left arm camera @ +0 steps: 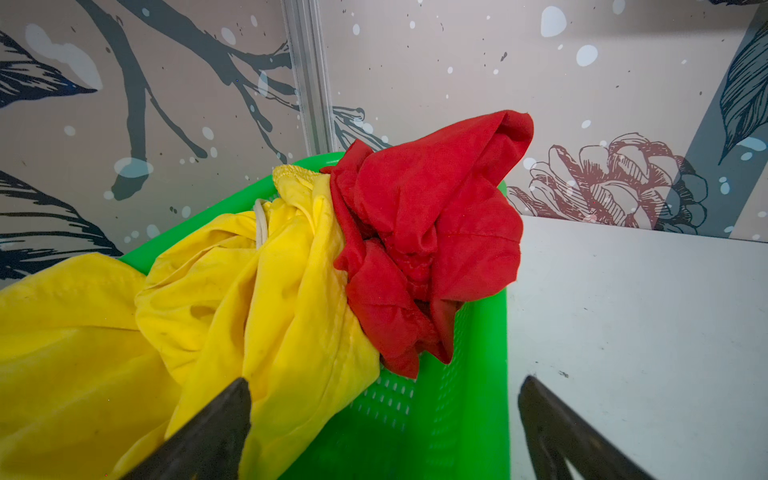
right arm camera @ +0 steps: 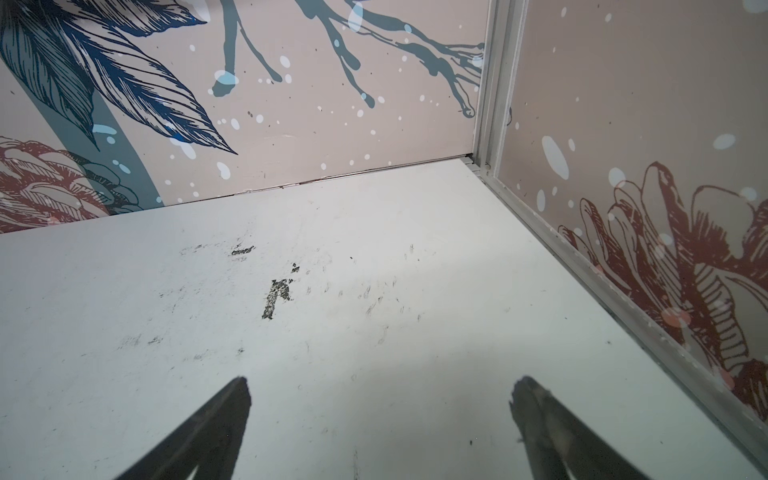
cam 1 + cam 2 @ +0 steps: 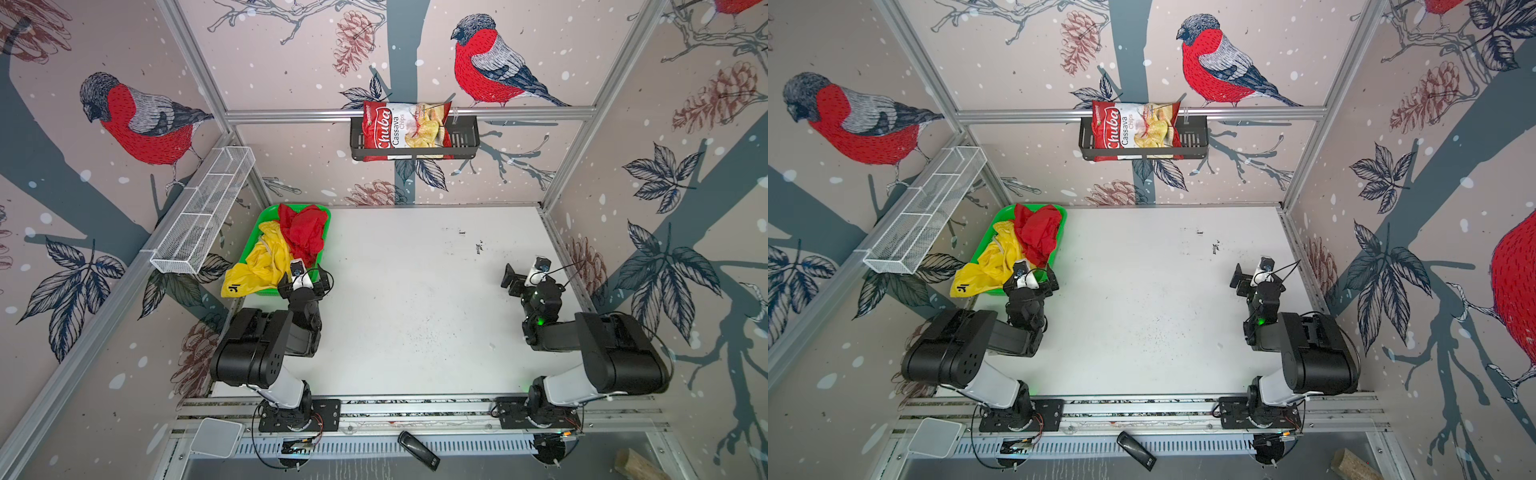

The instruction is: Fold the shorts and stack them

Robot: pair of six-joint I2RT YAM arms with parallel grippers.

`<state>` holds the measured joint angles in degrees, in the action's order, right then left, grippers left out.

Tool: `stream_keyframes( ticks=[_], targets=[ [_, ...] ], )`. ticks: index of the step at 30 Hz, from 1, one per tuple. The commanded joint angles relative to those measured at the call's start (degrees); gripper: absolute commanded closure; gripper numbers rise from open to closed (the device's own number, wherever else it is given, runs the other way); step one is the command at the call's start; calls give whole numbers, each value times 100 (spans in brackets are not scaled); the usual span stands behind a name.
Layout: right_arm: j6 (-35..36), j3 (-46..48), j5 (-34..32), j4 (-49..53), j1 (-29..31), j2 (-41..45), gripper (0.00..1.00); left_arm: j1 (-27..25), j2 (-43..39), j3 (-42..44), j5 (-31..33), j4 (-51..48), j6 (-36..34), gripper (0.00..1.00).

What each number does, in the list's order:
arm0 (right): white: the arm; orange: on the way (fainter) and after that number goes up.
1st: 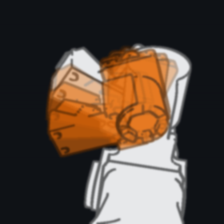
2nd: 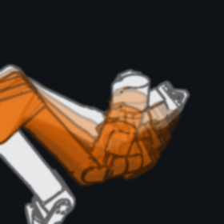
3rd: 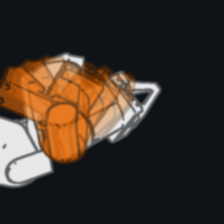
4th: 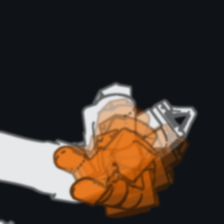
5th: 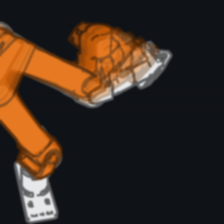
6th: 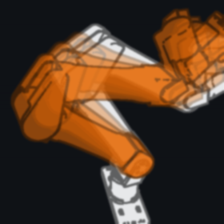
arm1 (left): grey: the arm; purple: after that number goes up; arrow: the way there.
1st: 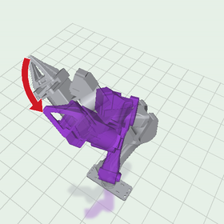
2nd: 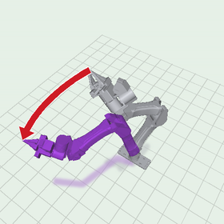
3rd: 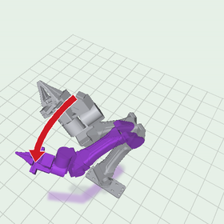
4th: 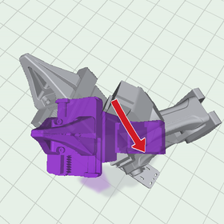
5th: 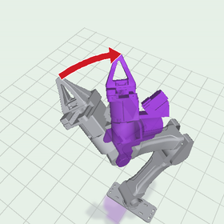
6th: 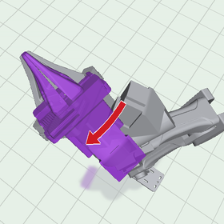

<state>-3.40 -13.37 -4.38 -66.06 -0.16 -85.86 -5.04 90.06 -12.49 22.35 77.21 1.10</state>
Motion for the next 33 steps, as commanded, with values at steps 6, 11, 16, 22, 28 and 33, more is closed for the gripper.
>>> stream_keyframes(
  ticks=[6,11,16,22,28,33],
  targets=[
    [-78,-17,30,-188,-1,23,1,9,-29,24,-156,97,-23,3],
    [44,-180,184,245,16,308,1,-198,-59,261,-202,565,-336,3],
    [118,-688,435,1688,38,1043,0,-354,-111,559,-155,1142,-528,4],
    [49,-1581,916,3571,265,1869,0,-737,-612,306,-238,241,-1073,6],
    [-141,-2550,952,4797,1065,1944,0,-1078,-1512,-631,-384,-1964,-1332,7],
    [-663,-3106,583,4869,1963,1649,0,-1046,-1929,-2126,39,-4145,-1103,7]
  ],
)
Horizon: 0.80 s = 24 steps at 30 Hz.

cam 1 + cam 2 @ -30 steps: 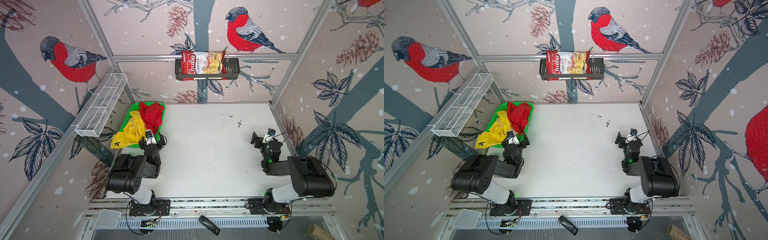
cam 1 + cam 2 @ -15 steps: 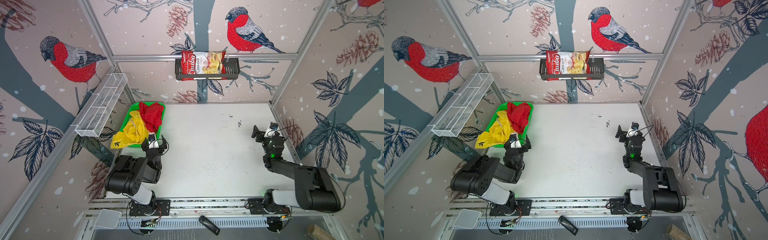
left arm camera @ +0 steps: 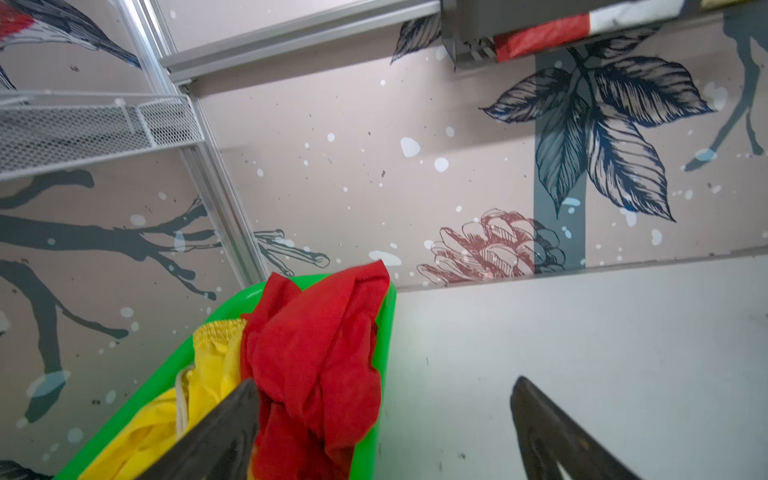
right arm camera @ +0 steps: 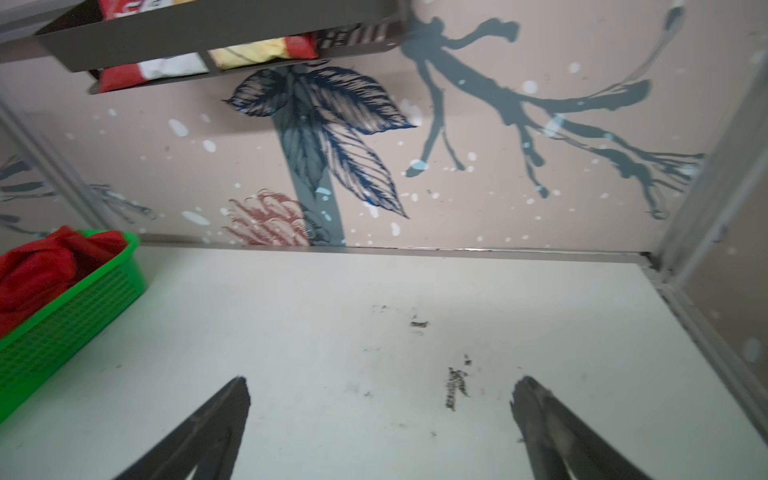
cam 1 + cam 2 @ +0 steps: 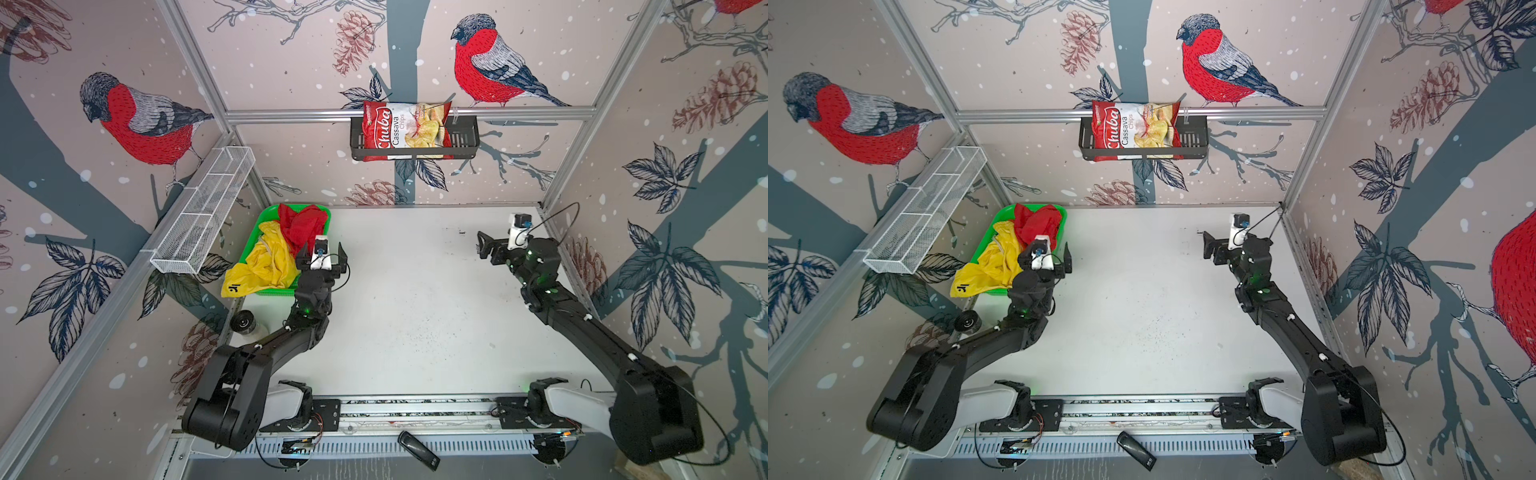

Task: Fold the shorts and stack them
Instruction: 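Grasp the red shorts in the basket with the left gripper while the right arm advances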

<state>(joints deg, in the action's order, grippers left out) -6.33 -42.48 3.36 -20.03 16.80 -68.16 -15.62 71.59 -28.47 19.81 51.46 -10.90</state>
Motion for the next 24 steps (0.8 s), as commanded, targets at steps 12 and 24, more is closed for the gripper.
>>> stream_keyframes(
  ticks=[12,24],
  targets=[
    [-1479,-1313,-236,-583,1937,-1966,0,1293,1891,-4823,-587,-6531,1292,6],
    [-2162,-2159,659,-739,2162,-3340,0,1879,4185,-6969,-1378,-7968,1617,3]
  ],
)
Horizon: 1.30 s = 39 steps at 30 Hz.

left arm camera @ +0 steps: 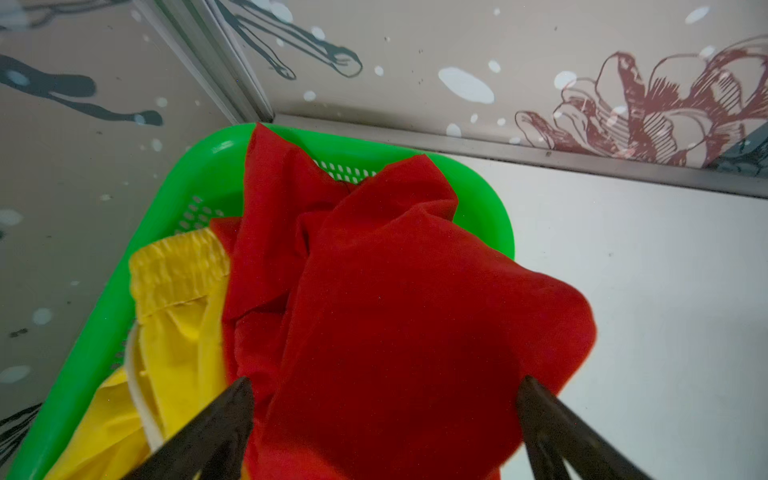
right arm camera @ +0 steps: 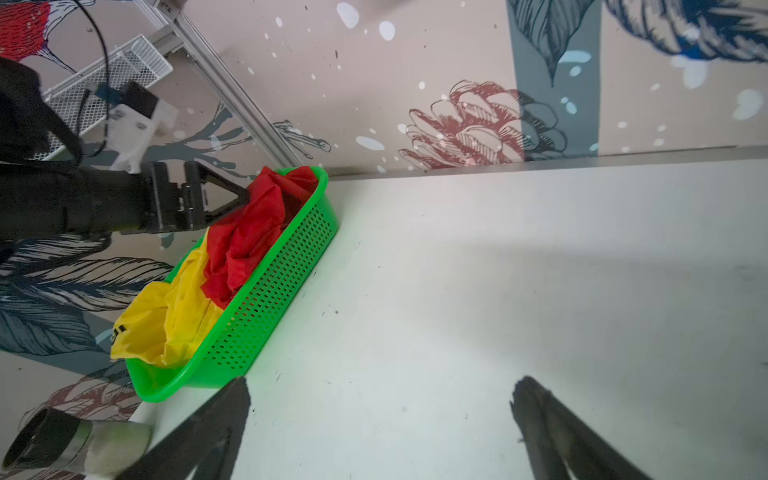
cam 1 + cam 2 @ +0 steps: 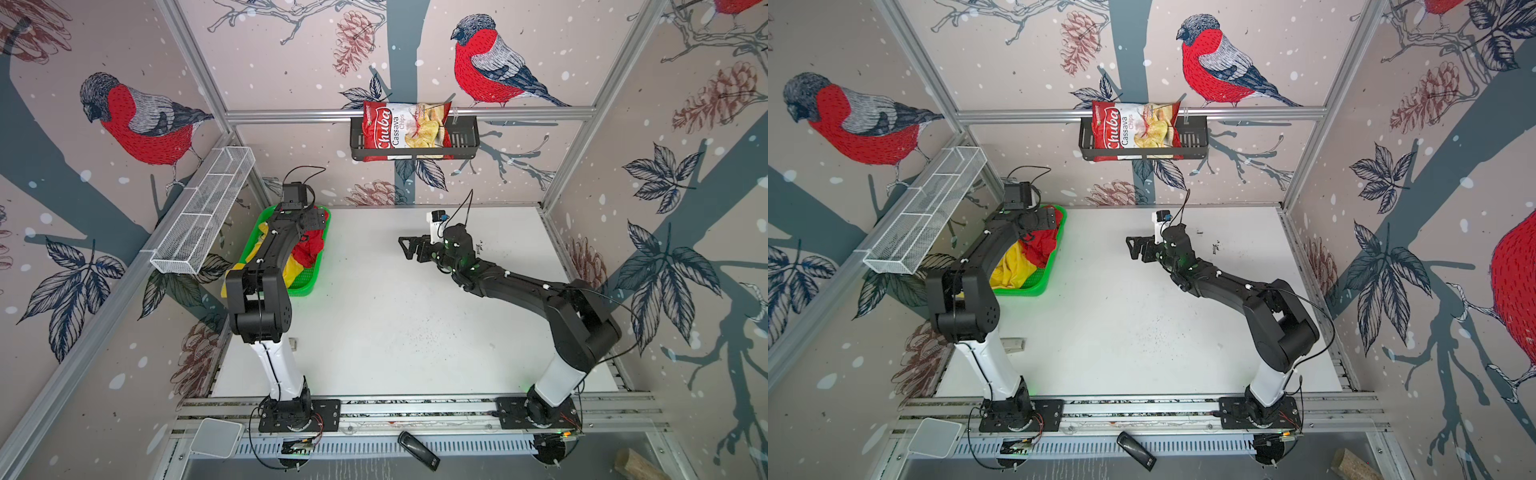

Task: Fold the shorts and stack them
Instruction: 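Grasp the red shorts in the basket with the left gripper while the right arm advances, then lift the red shorts out with the left gripper and drop them mid-table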

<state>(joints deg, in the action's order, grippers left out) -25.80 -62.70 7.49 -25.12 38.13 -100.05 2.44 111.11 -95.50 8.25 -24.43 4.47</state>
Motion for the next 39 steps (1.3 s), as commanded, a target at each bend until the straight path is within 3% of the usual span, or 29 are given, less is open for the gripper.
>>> stream_keyframes(
  ticks=[1,6,8,10,12,15,18,23,29,34,39],
  targets=[
    [-223,-197,275,-222,37,-217,0,88,355,-370,-180,-386,80,3],
    [-253,-425,353,-221,45,-501,0,161,1049,-982,236,-620,-59,4],
    [-222,-498,343,-165,45,-562,0,190,1256,-1143,333,-684,-82,12],
    [-168,-581,317,-95,45,-597,0,236,1371,-1272,230,-769,-29,34],
    [-90,-653,290,-3,48,-587,0,269,1376,-1453,118,-962,58,64],
    [3,-731,280,91,39,-541,0,266,1101,-1514,-101,-1003,-32,88],
    [82,-780,305,124,46,-470,0,270,654,-1545,-248,-921,-107,100],
    [136,-841,328,109,45,-376,0,270,8,-1624,-595,-535,-363,100],
    [155,-932,403,52,56,-313,0,270,-124,-2538,-656,-723,-473,100],
    [143,-1004,386,-60,44,-179,0,253,-365,-3263,-1707,-755,-400,100],
    [-7,-923,338,-179,-64,167,0,-38,-1020,-3155,-2903,-612,-539,100]
  ],
)
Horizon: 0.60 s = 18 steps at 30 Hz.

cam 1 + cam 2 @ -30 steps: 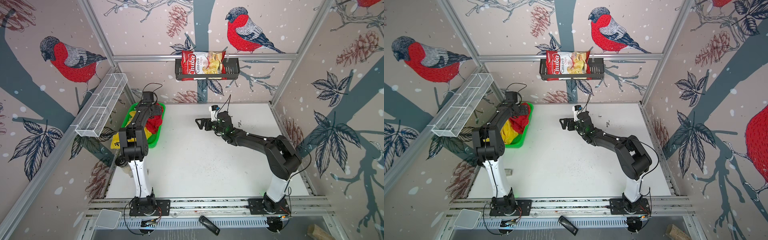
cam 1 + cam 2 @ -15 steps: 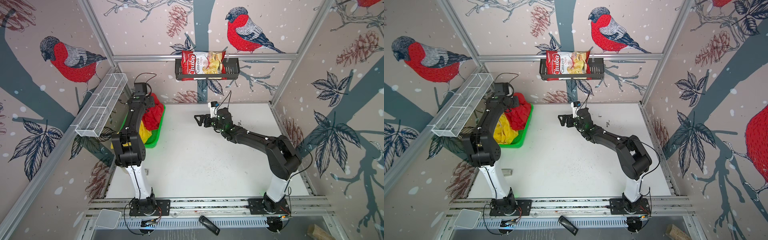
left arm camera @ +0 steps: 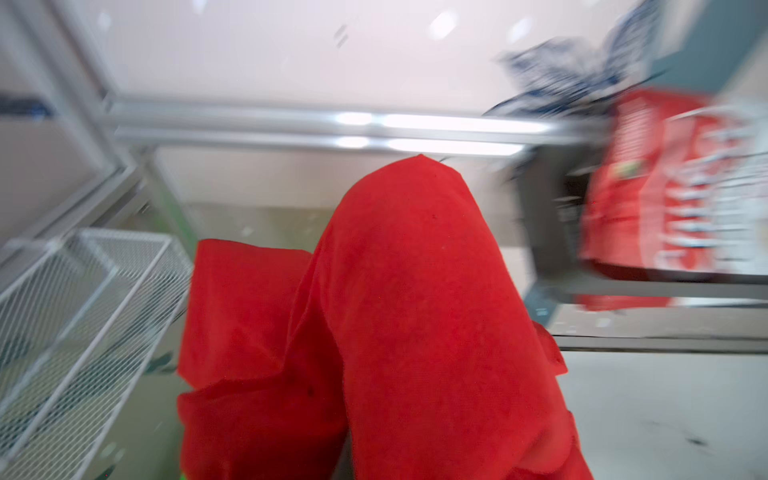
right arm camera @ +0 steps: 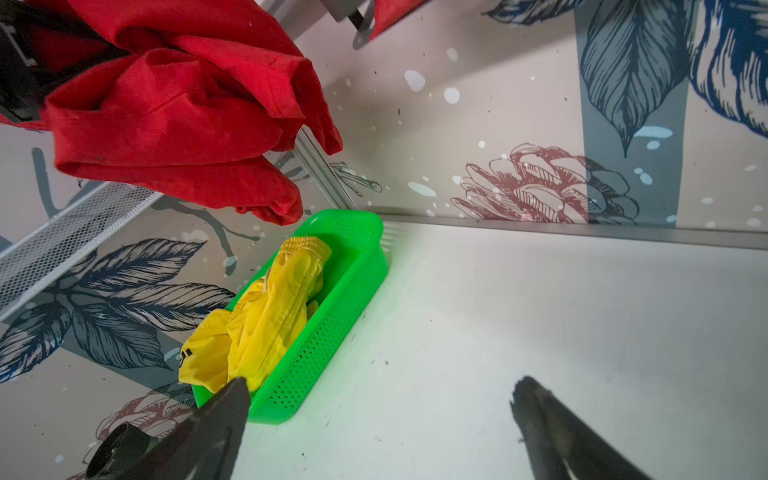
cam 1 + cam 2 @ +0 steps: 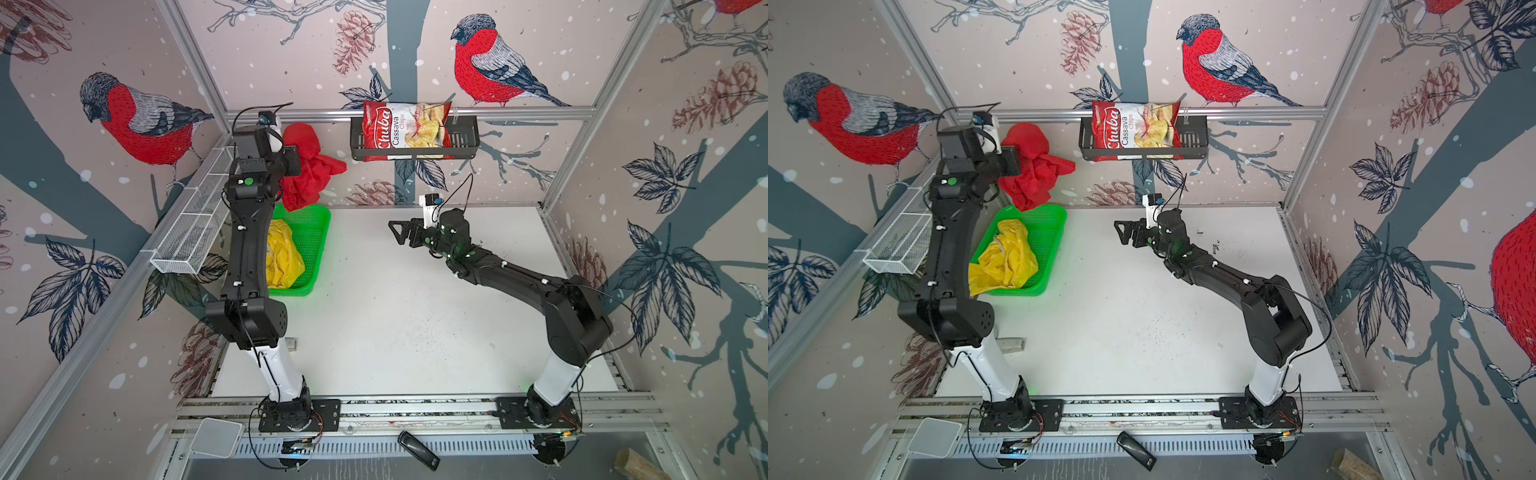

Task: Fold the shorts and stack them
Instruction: 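Lift the red shorts out with the left gripper and drop them mid-table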

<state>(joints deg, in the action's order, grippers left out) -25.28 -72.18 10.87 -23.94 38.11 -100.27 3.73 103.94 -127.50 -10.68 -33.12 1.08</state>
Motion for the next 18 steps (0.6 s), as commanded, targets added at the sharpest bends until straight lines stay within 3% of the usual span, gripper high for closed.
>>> stream_keyframes(
  ticks=[1,4,8,13,18],
  targets=[
    [-92,71,-22,-317,-101,297,0,-284,-433,101,-1144,232,-318,100],
    [-207,344,-114,-339,-257,721,0,-691,-859,365,-1469,82,-611,100],
    [-103,786,-430,-12,-454,1468,0,-1068,-1410,1061,-2207,160,-451,100],
    [250,1296,-1345,1035,-559,2646,0,-1739,-2127,2449,-2662,766,-283,100],
    [245,2102,-2325,1646,-590,3983,0,-2429,-2530,4197,-2795,1882,415,99]
  ],
)
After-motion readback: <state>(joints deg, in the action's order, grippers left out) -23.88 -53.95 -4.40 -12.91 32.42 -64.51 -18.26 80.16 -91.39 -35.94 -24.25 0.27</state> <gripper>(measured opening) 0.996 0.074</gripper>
